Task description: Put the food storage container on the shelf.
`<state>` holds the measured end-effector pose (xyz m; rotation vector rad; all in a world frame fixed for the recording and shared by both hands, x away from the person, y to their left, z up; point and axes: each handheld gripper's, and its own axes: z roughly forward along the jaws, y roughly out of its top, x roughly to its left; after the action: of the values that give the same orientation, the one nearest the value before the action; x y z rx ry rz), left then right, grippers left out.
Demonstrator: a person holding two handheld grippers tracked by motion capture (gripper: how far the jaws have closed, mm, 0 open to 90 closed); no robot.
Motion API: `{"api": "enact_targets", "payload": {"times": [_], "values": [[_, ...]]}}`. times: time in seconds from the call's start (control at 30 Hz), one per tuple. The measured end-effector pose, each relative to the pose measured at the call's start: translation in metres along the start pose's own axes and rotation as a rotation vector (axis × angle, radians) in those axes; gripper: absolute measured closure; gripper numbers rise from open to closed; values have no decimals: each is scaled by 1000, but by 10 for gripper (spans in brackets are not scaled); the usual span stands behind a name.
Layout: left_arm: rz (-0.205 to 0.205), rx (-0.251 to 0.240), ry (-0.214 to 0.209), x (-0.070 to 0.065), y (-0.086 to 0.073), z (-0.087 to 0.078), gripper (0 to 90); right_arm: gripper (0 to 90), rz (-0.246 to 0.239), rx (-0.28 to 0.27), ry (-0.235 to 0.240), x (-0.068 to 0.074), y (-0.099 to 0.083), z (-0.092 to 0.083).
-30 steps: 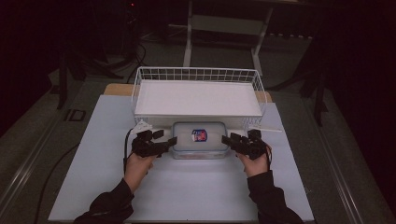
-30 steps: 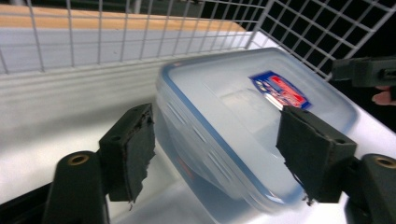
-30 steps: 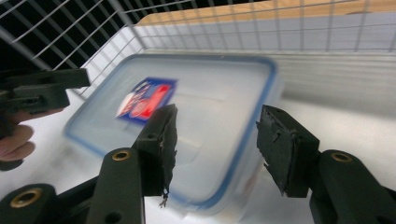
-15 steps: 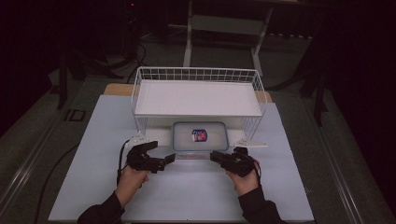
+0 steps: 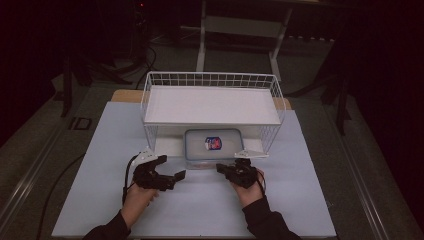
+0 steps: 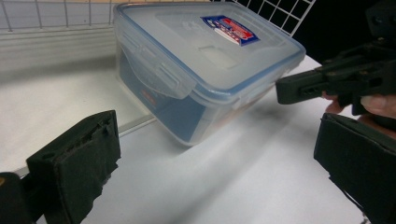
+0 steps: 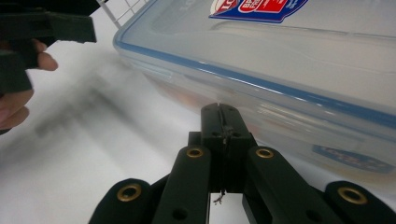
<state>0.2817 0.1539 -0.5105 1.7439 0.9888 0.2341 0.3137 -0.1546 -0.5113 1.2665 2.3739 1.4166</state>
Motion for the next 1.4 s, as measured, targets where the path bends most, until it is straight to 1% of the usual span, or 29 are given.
{"api": "enact_targets", "payload": {"times": [0.03, 0.13, 0.17, 0.2, 0.27, 0.33, 0.37, 0.47, 0.63, 0.67, 0.77, 0.83, 0.87, 0.9, 1.0, 1.03, 1.1, 1.17, 1.23, 1.4], "values": [[0, -10, 4, 0, 0, -1, 1, 900, 0, 1, -3, 0, 1, 2], [-1, -13, 7, 1, 0, -2, 1, 900, 4, -1, -2, -2, 2, 6], [-2, -16, 9, 2, 0, -2, 1, 900, 2, -3, -7, -2, 4, 10], [-2, -16, 9, 2, 0, -2, 1, 900, 2, -3, -7, -2, 4, 10], [-2, -15, 7, 1, -1, -2, 1, 900, -5, -8, -15, -1, 8, 17], [3, -13, 7, 1, -2, -1, 1, 899, -1, -9, -16, -1, 10, 19], [7, -14, 9, 0, -2, -1, 1, 900, -3, -12, -26, -1, 12, 23], [11, -10, 4, 0, -3, 0, 1, 900, -10, -12, -38, -2, 15, 26], [16, -13, 0, -1, -2, 0, 1, 900, 8, -24, -70, -11, 24, 32], [16, -13, 0, -1, -2, 0, 1, 900, 17, -29, -72, -13, 26, 32], [15, -23, 9, -1, -3, -1, 1, 899, 21, -34, -77, -17, 30, 36], [22, -17, 10, -1, -3, -1, 1, 900, 29, -34, -79, -19, 32, 39], [22, -17, 10, -1, -3, -1, 1, 900, 29, -34, -79, -19, 32, 39], [25, -18, 10, -2, -3, -1, 1, 899, 13, -34, -95, -19, 35, 41], [26, -16, 9, -2, -3, -1, 1, 899, 24, -35, -98, -21, 39, 43], [24, -17, 8, -2, -4, -1, 1, 899, 40, -43, -99, -25, 42, 44], [22, -18, 7, -2, -4, -1, 1, 899, 47, -48, -101, -27, 43, 45], [21, -16, 11, -2, -4, -1, 1, 899, 45, -45, -94, -28, 44, 47], [20, -19, 10, -2, -4, -2, 1, 899, 32, -43, -99, -27, 45, 49], [21, -16, 12, -2, -5, -2, 1, 898, 28, -40, -96, -25, 45, 52]]}}
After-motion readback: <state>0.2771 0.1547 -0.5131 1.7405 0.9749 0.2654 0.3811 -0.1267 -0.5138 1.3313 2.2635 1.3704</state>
